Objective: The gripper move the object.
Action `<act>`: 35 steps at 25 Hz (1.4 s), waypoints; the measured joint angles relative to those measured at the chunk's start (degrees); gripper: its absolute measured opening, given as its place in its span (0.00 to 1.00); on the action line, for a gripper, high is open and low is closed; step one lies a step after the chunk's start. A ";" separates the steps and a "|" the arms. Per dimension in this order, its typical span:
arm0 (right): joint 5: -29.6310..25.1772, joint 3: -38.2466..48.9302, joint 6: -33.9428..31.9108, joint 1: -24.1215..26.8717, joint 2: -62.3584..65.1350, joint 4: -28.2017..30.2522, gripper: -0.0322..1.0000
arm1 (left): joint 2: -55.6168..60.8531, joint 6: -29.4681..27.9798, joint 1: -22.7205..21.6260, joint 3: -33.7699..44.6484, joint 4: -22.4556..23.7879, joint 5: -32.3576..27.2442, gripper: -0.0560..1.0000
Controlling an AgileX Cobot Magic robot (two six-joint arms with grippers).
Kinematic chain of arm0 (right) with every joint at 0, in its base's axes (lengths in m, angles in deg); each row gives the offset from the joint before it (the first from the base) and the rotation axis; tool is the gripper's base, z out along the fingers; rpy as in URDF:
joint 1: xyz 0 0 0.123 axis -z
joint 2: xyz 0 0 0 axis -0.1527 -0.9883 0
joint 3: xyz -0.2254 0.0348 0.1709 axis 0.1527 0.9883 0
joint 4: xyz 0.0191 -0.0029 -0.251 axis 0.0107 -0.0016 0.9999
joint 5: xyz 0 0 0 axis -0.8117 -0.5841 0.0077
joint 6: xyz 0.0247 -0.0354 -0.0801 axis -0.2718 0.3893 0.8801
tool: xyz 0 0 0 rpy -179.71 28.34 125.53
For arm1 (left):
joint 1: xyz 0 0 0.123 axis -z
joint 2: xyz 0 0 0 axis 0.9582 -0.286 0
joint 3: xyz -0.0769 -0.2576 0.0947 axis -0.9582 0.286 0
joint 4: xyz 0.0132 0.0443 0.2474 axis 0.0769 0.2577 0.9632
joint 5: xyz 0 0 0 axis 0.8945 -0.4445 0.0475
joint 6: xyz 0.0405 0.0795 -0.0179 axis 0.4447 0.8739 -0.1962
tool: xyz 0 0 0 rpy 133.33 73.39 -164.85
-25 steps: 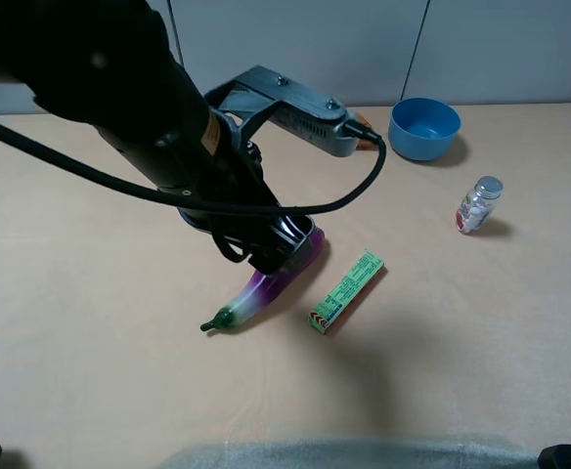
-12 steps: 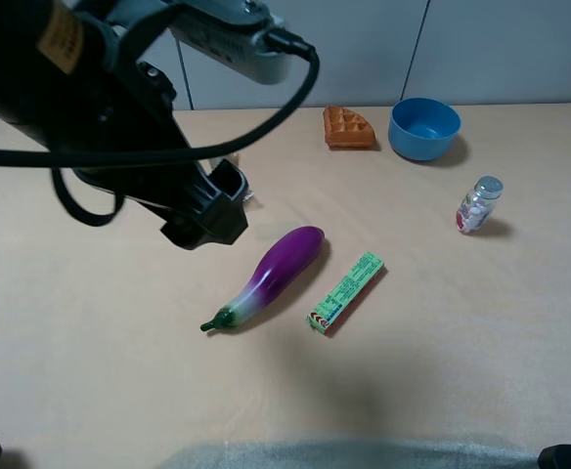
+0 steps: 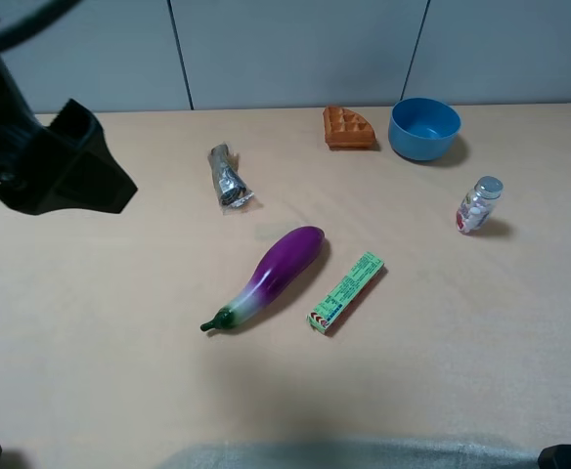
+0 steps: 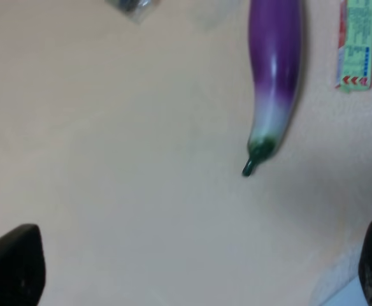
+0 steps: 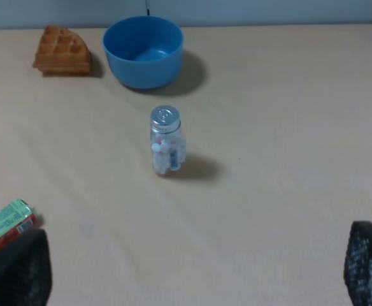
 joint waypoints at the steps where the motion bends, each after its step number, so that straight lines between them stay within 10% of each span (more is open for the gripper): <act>1: 0.00 0.00 0.00 0.00 0.00 0.00 0.70 | 1.06 0.00 -0.27 0.00 0.00 -0.88 0.99; 20: -0.06 0.00 0.00 0.00 0.00 0.00 0.70 | 15.82 -0.19 -1.66 0.06 10.90 -8.12 0.99; 35: -0.06 0.00 0.00 0.00 0.00 -0.04 0.70 | 16.36 3.06 -19.19 6.56 7.85 -8.07 0.99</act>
